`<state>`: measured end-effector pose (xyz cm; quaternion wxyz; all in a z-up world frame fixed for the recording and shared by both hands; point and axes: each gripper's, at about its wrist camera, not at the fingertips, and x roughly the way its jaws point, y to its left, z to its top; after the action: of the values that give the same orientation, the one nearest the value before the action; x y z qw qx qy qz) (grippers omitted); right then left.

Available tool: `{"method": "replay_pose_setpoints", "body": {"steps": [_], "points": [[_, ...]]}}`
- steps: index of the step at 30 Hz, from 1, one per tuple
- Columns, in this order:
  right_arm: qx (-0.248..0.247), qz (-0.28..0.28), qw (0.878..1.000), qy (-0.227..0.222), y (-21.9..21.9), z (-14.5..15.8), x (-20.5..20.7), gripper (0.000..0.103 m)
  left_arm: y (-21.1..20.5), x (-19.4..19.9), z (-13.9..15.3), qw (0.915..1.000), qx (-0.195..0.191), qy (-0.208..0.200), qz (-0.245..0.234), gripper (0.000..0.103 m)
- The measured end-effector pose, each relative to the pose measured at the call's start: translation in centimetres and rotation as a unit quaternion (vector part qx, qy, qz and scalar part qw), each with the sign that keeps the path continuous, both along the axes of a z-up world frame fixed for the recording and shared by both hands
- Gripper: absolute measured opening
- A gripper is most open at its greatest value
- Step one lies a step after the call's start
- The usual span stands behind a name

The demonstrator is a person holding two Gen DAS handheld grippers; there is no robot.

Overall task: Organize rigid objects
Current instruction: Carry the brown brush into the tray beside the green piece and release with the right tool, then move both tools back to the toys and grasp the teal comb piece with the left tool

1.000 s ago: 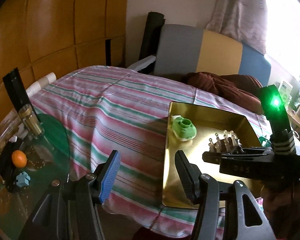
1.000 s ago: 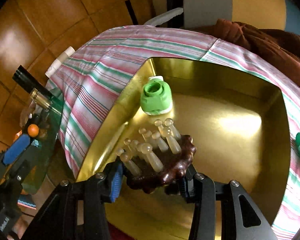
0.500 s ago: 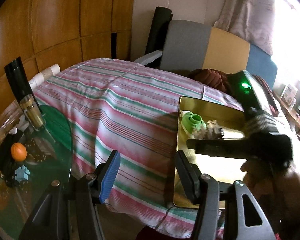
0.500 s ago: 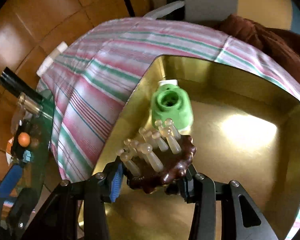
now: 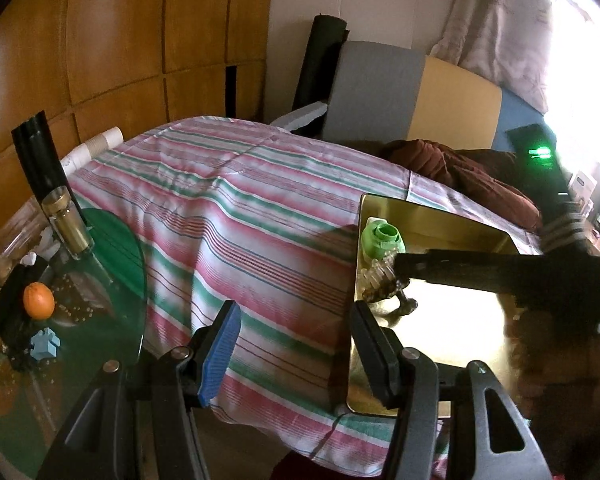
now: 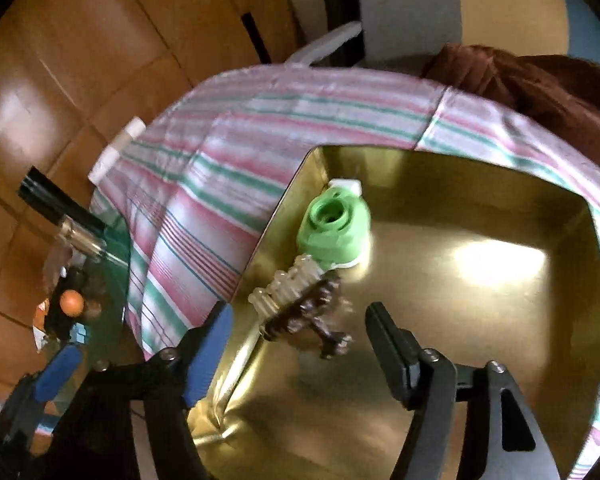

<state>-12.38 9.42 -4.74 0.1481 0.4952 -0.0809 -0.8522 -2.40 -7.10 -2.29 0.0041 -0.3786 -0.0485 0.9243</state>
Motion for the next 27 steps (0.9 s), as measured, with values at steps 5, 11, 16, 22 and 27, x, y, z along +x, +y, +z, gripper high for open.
{"method": "replay_pose_setpoints", "body": {"steps": [5, 11, 16, 22, 27], "points": [[0.022, -0.018, 0.999, 0.035, 2.4, 1.9, 2.6, 0.075, 0.7, 0.3, 0.2, 0.9999, -0.005, 0.004, -0.009, 0.057], [0.053, -0.039, 0.994, 0.084, 6.1, 3.6, 6.0, 0.081, 2.1, 0.7, 0.9, 0.9996, -0.006, 0.010, -0.026, 0.057], [0.094, -0.062, 0.987, 0.115, 9.5, 4.5, 8.6, 0.084, 3.4, 1.2, 1.5, 0.9987, -0.014, 0.020, -0.045, 0.057], [0.130, -0.118, 0.975, 0.133, 16.0, 5.5, 11.1, 0.088, 5.7, 1.5, 2.3, 0.9966, -0.025, 0.027, -0.074, 0.057], [0.159, -0.186, 0.960, 0.133, 22.6, 5.7, 12.7, 0.089, 7.6, 1.6, 3.0, 0.9942, -0.031, 0.035, -0.097, 0.057]]}}
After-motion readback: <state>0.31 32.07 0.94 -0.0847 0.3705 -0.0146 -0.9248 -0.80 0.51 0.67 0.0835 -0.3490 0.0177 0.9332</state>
